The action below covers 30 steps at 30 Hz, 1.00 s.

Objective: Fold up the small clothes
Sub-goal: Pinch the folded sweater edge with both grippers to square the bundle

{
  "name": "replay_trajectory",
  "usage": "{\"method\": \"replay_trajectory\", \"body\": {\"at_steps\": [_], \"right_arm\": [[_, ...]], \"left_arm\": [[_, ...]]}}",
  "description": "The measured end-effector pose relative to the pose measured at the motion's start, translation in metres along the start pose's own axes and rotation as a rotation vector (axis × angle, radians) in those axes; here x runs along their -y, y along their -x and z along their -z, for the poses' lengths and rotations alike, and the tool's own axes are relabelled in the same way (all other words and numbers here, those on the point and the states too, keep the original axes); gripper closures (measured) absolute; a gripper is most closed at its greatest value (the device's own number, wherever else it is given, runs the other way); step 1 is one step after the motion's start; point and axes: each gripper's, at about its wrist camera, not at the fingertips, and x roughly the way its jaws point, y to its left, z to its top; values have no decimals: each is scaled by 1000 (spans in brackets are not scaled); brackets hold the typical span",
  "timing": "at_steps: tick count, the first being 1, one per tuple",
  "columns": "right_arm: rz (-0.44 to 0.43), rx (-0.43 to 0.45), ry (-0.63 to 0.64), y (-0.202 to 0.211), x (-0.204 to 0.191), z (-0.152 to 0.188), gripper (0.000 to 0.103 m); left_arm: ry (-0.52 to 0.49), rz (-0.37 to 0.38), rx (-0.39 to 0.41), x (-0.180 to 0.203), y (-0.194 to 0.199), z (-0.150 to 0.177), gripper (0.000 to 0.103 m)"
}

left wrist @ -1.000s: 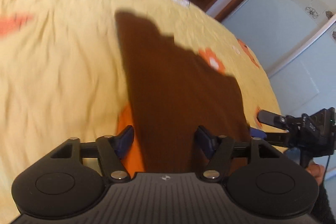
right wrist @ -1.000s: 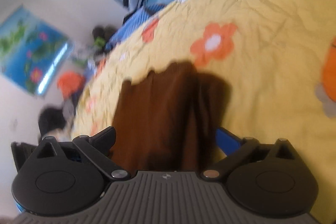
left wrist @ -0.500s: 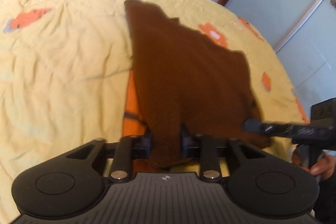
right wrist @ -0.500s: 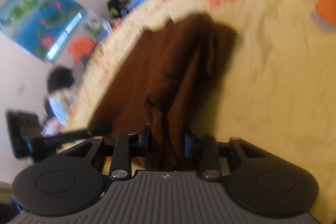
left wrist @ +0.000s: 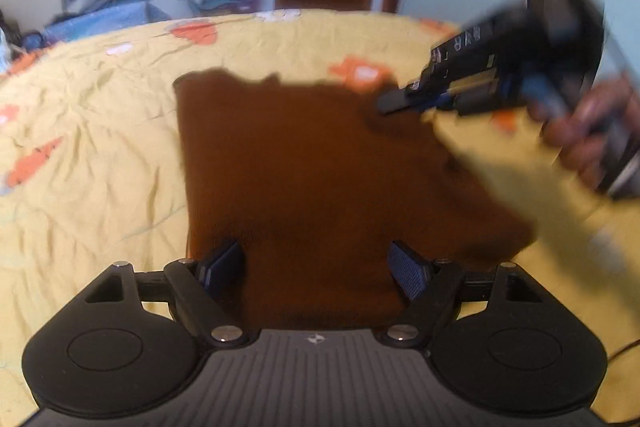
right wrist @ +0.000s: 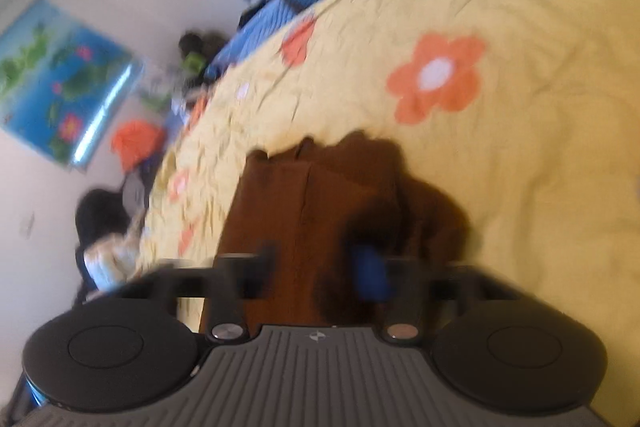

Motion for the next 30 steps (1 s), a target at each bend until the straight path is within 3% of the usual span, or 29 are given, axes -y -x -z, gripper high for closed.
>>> {"method": "replay_trajectory", "body": {"at_steps": [2, 4, 7, 9, 11, 13, 15, 17, 18, 19, 20, 22, 26, 27, 30], "right_arm": [[62, 23, 117, 10, -10, 6, 92], [151, 34, 135, 17, 4, 4, 93], [66, 61, 30, 30, 23, 12, 93], [70, 98, 64, 43, 6, 23, 80], [101, 150, 125, 55, -18, 31, 79], [60, 174, 181, 59, -46, 40, 68], [3, 121, 220, 49, -67, 49, 42], [38, 60, 264, 28, -72, 53, 38], [94, 18, 272, 15, -64, 56, 54], [92, 33, 275, 9, -54, 60, 65], [80, 61, 245, 11, -45, 60, 83], [65, 55, 115, 23, -38, 58, 88], [47, 140, 172, 72, -60, 85, 35], [24, 141, 187, 80, -65, 94, 30], [10, 102, 200, 77, -75, 110, 31]], "left_arm": [[-22, 9, 20, 2, 3, 7, 15], [-19, 31, 22, 2, 0, 9, 5], [-35, 6, 5, 5, -6, 8, 0], [-35, 2, 2, 7, -8, 6, 0], [-25, 2, 0, 7, -6, 5, 0], [-12, 4, -5, 7, -10, 2, 0], [-14, -6, -23, 7, -15, 1, 0], [-8, 1, -32, 5, -18, 2, 0], [0, 0, -38, 2, -18, 1, 0], [16, -4, -48, 0, -15, -1, 0], [33, -6, -48, -2, -8, -2, 0], [47, -15, 1, -9, 13, 2, 0], [-38, -105, 47, -14, 37, 27, 0], [-50, -133, 29, -15, 36, 34, 0], [-38, -177, -21, -18, 28, 45, 1]]}}
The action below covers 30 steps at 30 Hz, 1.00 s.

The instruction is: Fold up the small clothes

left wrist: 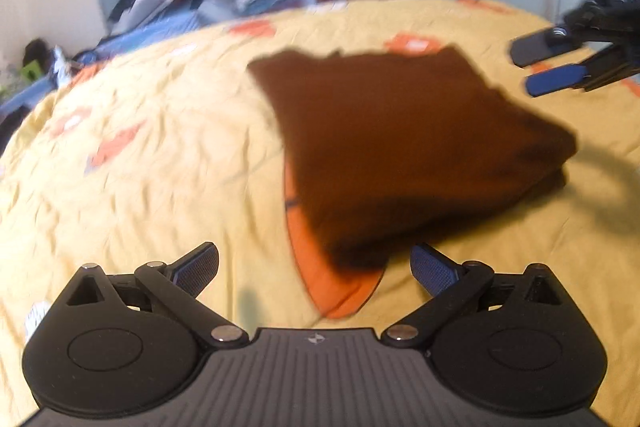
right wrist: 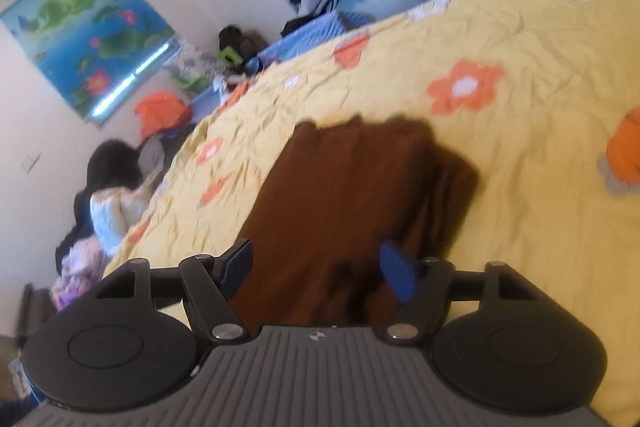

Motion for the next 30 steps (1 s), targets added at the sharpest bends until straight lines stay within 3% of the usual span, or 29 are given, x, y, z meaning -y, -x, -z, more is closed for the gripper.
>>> {"method": "replay_trajectory", "body": {"at_steps": [3, 5, 7, 8, 9, 10, 11, 13, 16, 17, 19, 20, 21, 23, 24, 25, 26, 27, 30], "right_arm": [[52, -49, 16, -12, 5, 3, 34], [60, -85, 6, -29, 8, 4, 36], [74, -113, 17, -42, 11, 4, 47], [82, -125, 22, -51, 17, -1, 61], [77, -127, 28, -50, 16, -3, 75], [60, -119, 28, -44, 13, -7, 79], [58, -93, 34, -30, 17, -13, 91], [87, -67, 41, -21, 20, -18, 93], [71, -135, -4, -30, 46, -2, 92], [57, -131, -8, -33, 43, 6, 84], [40, -88, -24, -24, 39, 11, 54], [41, -78, -48, -16, 40, 11, 26], [55, -53, -70, -9, 39, 11, 10], [45, 9, -89, 10, 40, 14, 9], [24, 16, -113, 17, 43, 15, 9], [6, 10, -146, 19, 48, 16, 9], [-7, -4, -171, 18, 55, 16, 9], [-8, -23, -193, 12, 59, 16, 9], [-30, -104, -266, -3, 80, 21, 11]], "left_arm": [[45, 5, 11, -1, -2, -5, 13], [59, -4, 14, 1, -9, -10, 37], [91, 20, 6, 1, -13, -13, 71], [97, 37, 10, 1, -12, -15, 79], [88, 24, 10, 4, -10, -16, 82], [75, 9, 17, 6, -7, -16, 88], [63, 8, 25, 5, -4, -14, 89], [36, 8, 23, 4, -5, -8, 92], [25, -3, 22, 4, -8, -7, 92], [28, 3, 17, 3, -7, -8, 92], [37, 56, 0, -3, -2, -9, 90], [45, 102, -15, -9, 3, -9, 88], [70, 151, -31, -18, 7, -7, 86], [183, 283, -50, -42, 15, -2, 76], [269, 338, -50, -56, 17, -1, 62], [366, 381, -43, -69, 16, 0, 35], [459, 411, -36, -80, 12, 0, 23], [535, 445, -31, -88, 5, -1, 16], [638, 514, -101, -89, -28, -11, 17]]}}
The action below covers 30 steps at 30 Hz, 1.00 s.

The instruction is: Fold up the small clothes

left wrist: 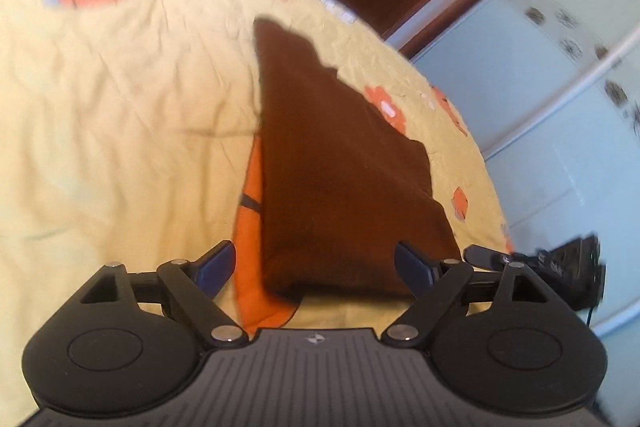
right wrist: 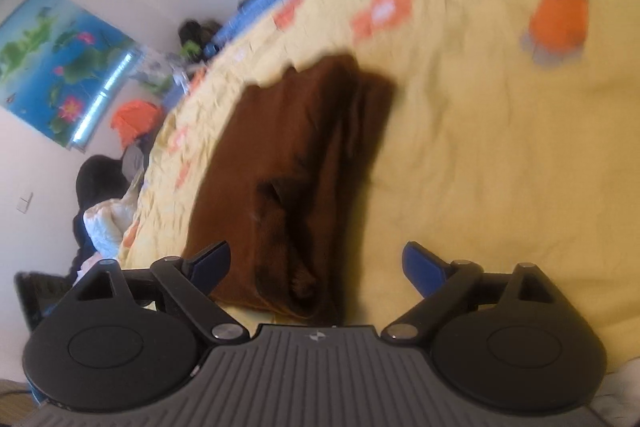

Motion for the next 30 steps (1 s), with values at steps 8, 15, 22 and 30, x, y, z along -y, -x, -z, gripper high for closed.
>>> {"method": "replay_trajectory", "body": {"at_steps": [8, 15, 22, 30], "right_arm": [[-29, -64, 95, -18, -19, 7, 73], [-21, -60, 76, -9, -13, 20, 50], [111, 202, 216, 21, -55, -32, 35], [221, 70, 375, -92, -64, -62, 35]], "left_arm": [[-83, -54, -61, 23, -1, 5, 86], [-244, -227, -9, 42, 4, 28, 65], [-437, -237, 224, 92, 21, 25, 7], [-567, -439, 107, 95, -84, 28, 0]]}}
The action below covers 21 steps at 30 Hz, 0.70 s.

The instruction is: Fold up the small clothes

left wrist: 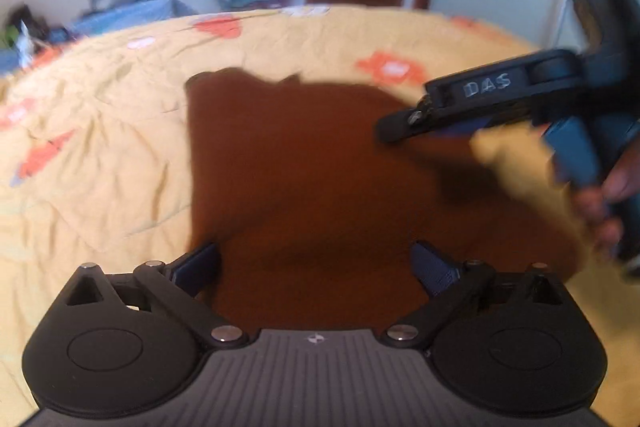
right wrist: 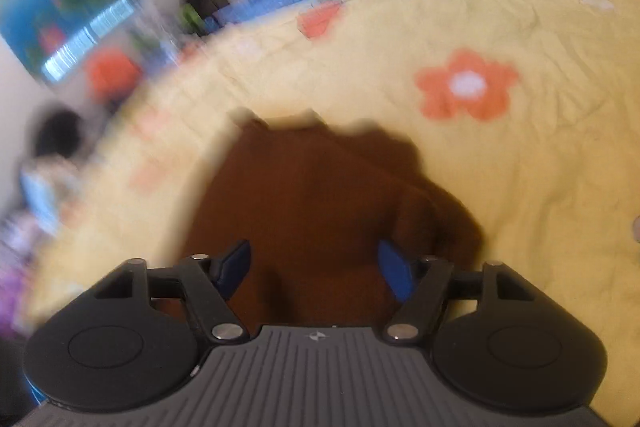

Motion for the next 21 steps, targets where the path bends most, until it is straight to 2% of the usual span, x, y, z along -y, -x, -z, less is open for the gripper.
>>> {"method": "replay_trajectory", "body": {"at_steps": [2, 6, 8, 10, 11, 13, 16, 17, 18, 21], "right_arm": [[53, 19, 56, -5, 4, 2, 36], [80, -34, 81, -3, -7, -7, 35], [83, -23, 66, 4, -16, -15, 34], [43, 17, 90, 10, -31, -21, 31], [20, 23, 102, 14, -37, -25, 26], [0, 5, 133, 4, -50, -30, 19], [69, -101, 174, -31, -47, -24, 18], [88, -116, 189, -42, -39, -17, 15], [75, -57, 236, -40, -35, -9, 12], [69, -71, 221, -33, -34, -11, 14]], "left_arm": [[20, 9, 8, -3, 1, 2, 0], [47, 26, 4, -13, 6, 6, 0], [51, 26, 9, -13, 4, 7, 0], [51, 22, 15, -11, 5, 9, 0], [50, 22, 15, -11, 5, 9, 0], [49, 25, 13, -11, 5, 9, 0], [51, 30, 17, -13, 5, 10, 0], [54, 32, 20, -14, 6, 11, 0], [56, 34, 24, -14, 6, 11, 0], [57, 39, 41, -16, 6, 14, 0]]}}
